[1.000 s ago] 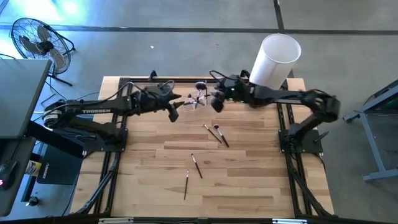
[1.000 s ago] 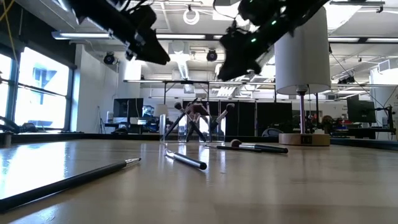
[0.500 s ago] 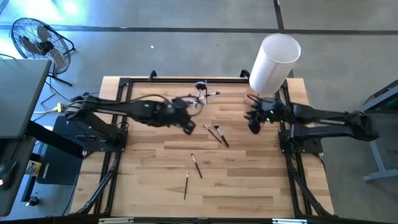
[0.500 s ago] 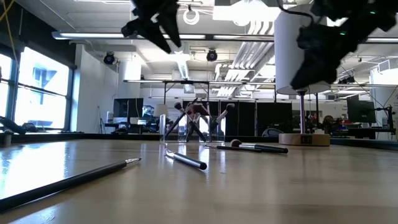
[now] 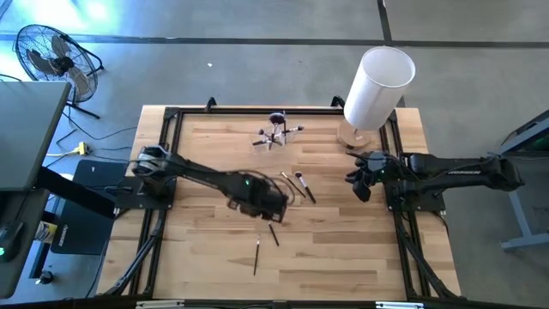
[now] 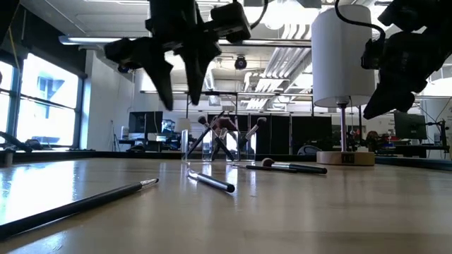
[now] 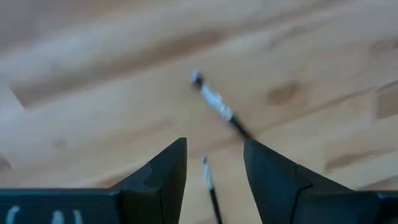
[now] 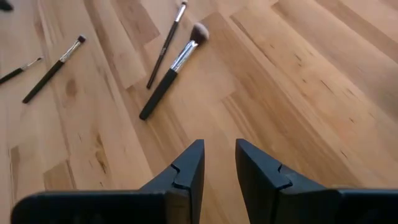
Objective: Put items in baskets/containers
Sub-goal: Put the black eyeshadow brush into the transparent organizer
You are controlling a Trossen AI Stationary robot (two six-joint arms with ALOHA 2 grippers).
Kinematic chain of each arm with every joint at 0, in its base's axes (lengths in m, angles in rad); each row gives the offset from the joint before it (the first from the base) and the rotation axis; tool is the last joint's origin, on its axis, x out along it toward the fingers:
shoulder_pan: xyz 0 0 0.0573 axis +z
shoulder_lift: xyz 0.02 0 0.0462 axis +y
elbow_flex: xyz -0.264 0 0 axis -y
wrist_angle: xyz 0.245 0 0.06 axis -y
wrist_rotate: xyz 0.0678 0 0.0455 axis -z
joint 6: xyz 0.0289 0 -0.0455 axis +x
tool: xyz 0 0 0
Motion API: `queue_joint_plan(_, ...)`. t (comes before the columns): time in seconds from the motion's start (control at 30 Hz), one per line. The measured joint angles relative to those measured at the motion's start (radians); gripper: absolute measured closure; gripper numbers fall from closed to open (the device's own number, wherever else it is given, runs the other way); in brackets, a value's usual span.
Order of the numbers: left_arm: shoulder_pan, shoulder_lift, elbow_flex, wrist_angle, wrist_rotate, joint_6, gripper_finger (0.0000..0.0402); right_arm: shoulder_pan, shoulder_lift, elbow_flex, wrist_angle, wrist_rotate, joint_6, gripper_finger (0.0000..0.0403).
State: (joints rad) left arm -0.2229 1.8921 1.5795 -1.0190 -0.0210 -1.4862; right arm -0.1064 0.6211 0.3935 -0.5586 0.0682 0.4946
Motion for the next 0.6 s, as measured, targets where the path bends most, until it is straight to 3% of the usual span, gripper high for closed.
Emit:
queue_joint_plan(0.3,-0.071,0.150,0.001,0.053,0.107,-0.120,0.0245,0.019,0.000,0.000,0.002,0.002,-0.005,0.0323)
queue_joint_plan(0.6,-0.079,0.175,0.001,0.060,0.124,-0.117,0.0245,0.018,0.000,0.000,0.002,-0.016,-0.005,0.0323)
